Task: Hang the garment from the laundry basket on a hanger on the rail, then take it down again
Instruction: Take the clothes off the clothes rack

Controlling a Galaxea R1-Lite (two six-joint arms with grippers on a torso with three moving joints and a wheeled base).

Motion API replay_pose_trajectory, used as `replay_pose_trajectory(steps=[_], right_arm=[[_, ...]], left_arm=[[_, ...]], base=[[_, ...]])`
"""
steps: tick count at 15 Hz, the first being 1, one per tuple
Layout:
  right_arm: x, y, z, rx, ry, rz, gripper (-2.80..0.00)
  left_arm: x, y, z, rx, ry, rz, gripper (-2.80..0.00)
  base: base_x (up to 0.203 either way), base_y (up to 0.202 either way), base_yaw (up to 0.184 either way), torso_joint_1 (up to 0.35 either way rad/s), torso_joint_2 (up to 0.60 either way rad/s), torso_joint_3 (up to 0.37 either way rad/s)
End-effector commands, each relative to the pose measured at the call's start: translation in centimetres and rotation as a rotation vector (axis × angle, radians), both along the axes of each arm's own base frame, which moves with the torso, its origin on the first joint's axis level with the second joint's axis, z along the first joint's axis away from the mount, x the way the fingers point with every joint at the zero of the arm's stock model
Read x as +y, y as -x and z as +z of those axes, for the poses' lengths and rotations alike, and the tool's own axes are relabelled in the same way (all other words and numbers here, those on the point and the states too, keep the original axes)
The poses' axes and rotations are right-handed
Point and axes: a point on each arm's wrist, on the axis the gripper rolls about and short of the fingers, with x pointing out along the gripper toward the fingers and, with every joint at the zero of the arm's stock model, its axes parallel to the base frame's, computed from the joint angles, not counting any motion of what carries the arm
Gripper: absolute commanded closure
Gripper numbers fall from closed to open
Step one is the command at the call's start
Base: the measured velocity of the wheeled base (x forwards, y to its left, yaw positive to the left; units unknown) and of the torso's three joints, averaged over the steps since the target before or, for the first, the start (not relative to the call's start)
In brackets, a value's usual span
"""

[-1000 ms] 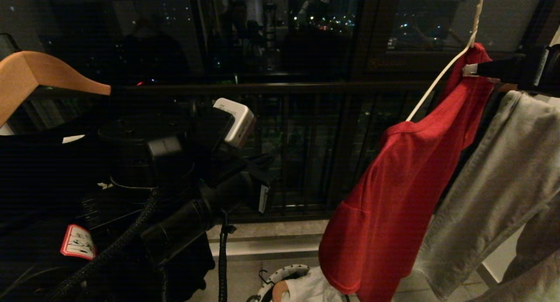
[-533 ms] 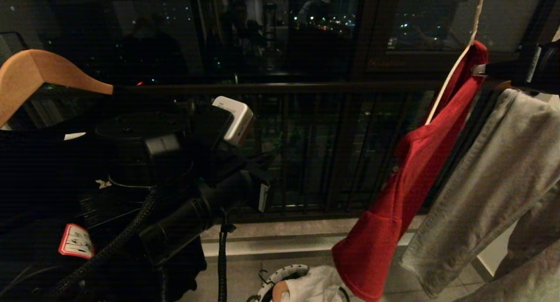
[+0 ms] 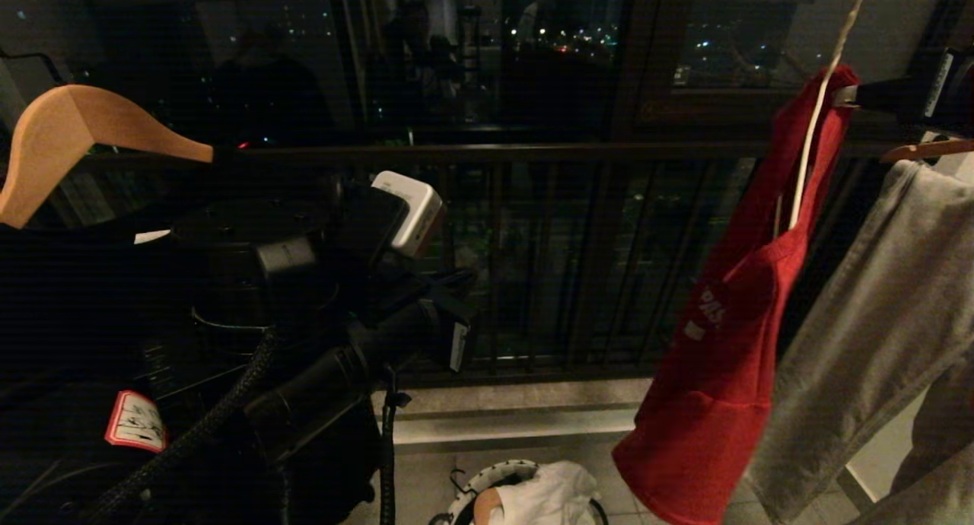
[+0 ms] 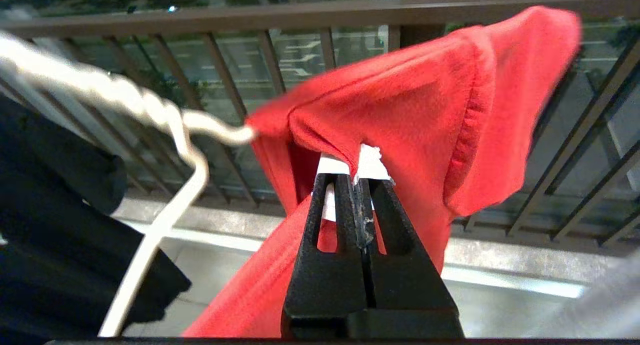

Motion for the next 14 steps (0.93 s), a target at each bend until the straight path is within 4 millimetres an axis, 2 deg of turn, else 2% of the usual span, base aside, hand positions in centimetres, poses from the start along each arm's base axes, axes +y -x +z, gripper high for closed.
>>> replay_pose_trajectory(steps=[1, 4, 6, 14], right_arm=[[-0.2, -1.1, 0.1, 0.001, -0.014, -0.012, 0.00], [-0.3, -2.2, 1.4, -0.032, -0.050, -0.050, 0.00], [-0.4, -2.2, 2.3, -0.064, -0.050, -0.065, 0.00], [-0.6, -3.8, 1.7, -0.039, -0.111, -0.083, 0.00]], left_arm=[[0.0, 0.0, 0.0, -0.002, 0.001, 0.000, 0.00], [0.0, 0.1, 0.0, -0.002, 0.001, -0.001, 0.00], [0.0, 0.1, 0.0, -0.002, 0.001, -0.001, 0.00], [-0.1, 0.1, -0.5, 0.008, -0.012, -0.007, 0.00]], base=[[0.000, 0.000, 0.000, 0.000, 0.00, 0.000], [0.000, 0.000, 0.000, 0.000, 0.00, 0.000], [0.000, 0.000, 0.000, 0.000, 0.00, 0.000], [0.000, 0.000, 0.000, 0.000, 0.00, 0.000]])
